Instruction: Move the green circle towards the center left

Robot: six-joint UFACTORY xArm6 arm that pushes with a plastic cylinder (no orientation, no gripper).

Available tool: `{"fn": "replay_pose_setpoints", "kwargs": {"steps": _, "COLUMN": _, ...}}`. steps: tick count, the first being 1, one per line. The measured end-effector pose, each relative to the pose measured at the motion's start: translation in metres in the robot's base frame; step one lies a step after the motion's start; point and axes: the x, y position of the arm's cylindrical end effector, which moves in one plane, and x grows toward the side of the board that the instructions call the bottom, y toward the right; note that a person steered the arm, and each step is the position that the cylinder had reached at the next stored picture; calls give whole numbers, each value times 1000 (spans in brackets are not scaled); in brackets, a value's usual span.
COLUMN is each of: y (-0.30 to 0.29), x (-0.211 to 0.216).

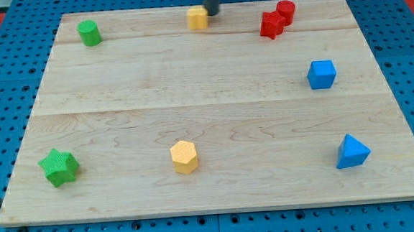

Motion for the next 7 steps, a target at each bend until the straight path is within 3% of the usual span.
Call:
{"fn": "replay_pose_setpoints", "kwargs": {"steps": 1, "y": -78, "x": 19}}
{"fn": "replay_pose_setpoints", "kwargs": {"steps": 2, "y": -96, "x": -13}}
{"fn": "replay_pose_setpoints", "kwargs": {"steps": 3, "y": -165, "x": 5}}
{"fn": "replay_pose_setpoints", "kwargs": {"steps": 4, "y": -178, "x": 75}}
{"fn": "replay_pose_setpoints", "kwargs": {"steps": 5, "y": -173, "x": 52}}
{"fn": "replay_pose_setpoints", "kwargs": {"steps": 6, "y": -209, "x": 23}}
{"fn": "replay_pose_setpoints", "kwargs": {"steps": 7, "y": -226, "x": 29}}
